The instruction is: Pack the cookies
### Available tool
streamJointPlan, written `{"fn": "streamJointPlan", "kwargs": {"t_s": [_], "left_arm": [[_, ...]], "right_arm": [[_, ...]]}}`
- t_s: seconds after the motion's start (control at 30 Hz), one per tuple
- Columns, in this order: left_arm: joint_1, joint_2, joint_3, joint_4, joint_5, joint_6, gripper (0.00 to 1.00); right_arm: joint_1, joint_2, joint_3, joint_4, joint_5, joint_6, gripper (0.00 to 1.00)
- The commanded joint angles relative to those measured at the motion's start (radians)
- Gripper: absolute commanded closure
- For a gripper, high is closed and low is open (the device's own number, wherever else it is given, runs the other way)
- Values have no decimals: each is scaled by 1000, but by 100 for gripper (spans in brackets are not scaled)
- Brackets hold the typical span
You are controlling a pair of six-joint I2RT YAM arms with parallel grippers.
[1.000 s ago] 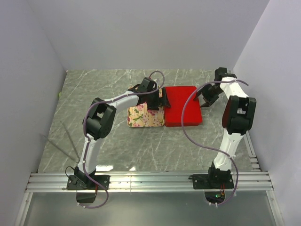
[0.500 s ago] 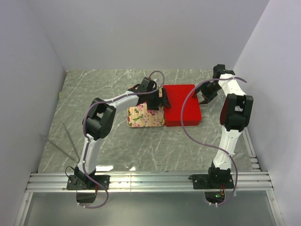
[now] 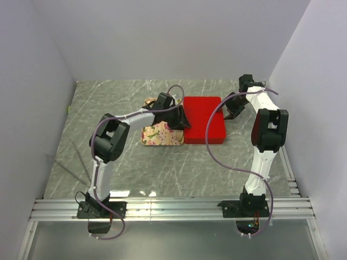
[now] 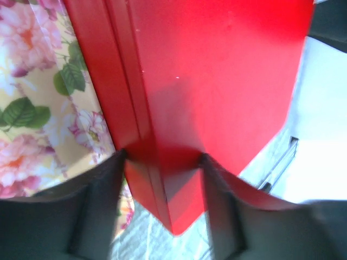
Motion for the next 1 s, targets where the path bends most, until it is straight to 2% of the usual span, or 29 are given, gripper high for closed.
{"fn": "streamJointPlan", "kwargs": {"t_s": [0.0, 0.07, 0.13, 0.23, 0.27, 0.37, 0.57, 0.8, 0.83, 0.97], "left_arm": [[-3, -38, -35, 33, 30, 1, 52], [2, -36, -44, 34, 39, -4, 69], [2, -41, -55, 34, 39, -5, 70], [4, -54, -52, 16, 21, 1, 55], [4, -58, -49, -2, 15, 7, 45], [11, -81, -23, -36, -23, 18, 27], [43, -145, 14, -107, -94, 34, 16], [73, -231, 55, -162, -148, 47, 10], [76, -242, 58, -168, -154, 45, 1], [96, -294, 66, -202, -188, 38, 1]], "right_arm": [[24, -3, -53, -9, 59, 1, 37], [22, -6, -75, -5, 61, 3, 37], [22, -12, -93, 3, 59, 3, 37], [22, -14, -99, 6, 58, 3, 37], [22, -15, -98, 6, 56, 2, 37], [22, -14, -75, -2, 52, -5, 37], [19, -17, -10, -29, 53, -21, 37], [5, -60, 13, -23, 46, -35, 34], [5, -61, 26, -26, 47, -40, 34], [1, -75, 80, -61, 62, -66, 33]]}}
